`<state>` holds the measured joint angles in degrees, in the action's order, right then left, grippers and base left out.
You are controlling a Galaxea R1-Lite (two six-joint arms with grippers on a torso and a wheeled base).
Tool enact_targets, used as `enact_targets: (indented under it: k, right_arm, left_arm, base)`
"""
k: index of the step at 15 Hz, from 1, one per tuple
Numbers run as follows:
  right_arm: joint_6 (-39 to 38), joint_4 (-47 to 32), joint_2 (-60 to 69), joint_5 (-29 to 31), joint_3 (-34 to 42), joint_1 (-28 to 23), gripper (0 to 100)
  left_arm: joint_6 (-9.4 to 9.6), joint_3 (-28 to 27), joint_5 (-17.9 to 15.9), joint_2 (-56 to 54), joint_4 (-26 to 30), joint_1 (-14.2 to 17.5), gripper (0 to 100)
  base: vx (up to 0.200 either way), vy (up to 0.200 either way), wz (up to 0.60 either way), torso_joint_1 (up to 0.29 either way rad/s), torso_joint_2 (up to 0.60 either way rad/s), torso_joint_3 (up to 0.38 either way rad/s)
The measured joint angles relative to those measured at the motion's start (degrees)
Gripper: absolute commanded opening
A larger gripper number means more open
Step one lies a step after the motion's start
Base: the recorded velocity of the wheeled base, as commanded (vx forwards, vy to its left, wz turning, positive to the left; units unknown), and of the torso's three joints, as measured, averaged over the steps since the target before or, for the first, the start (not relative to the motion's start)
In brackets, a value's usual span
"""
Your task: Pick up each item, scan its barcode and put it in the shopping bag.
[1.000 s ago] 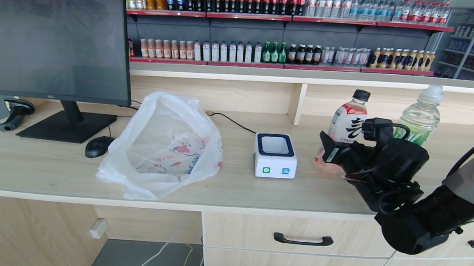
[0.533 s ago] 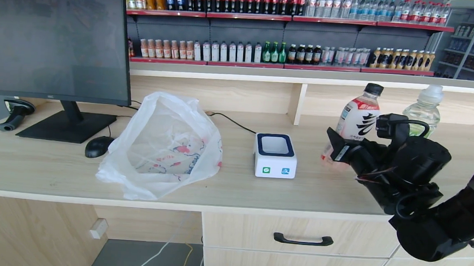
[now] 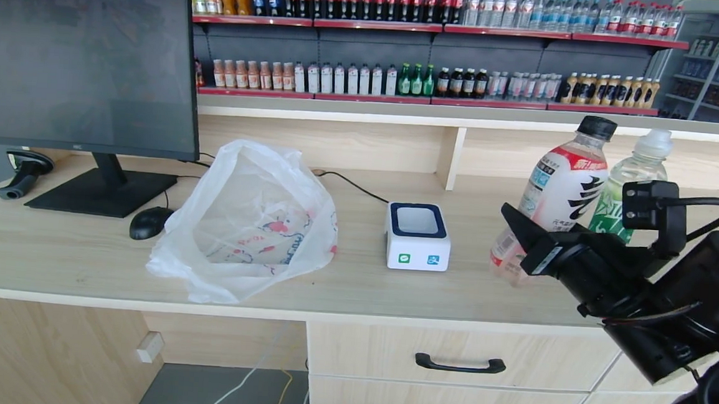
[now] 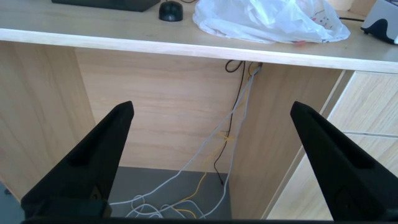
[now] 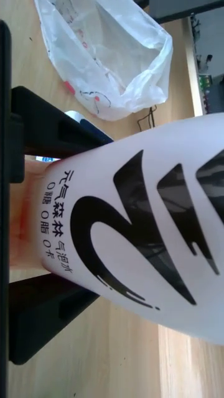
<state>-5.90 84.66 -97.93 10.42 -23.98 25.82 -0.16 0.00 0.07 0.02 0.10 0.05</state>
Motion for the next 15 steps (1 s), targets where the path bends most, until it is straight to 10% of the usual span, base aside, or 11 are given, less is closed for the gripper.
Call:
enact_targets:
  k: [15]
  right_arm:
    - [-6.9, 1.4, 7.7, -1.5, 10.1, 17.4, 0]
  left_arm:
    - [0.02, 0.0, 0.0, 0.0, 0.0, 0.0, 100]
  base:
    - [0.000, 0.000, 0.00, 0.000, 0.00, 0.000]
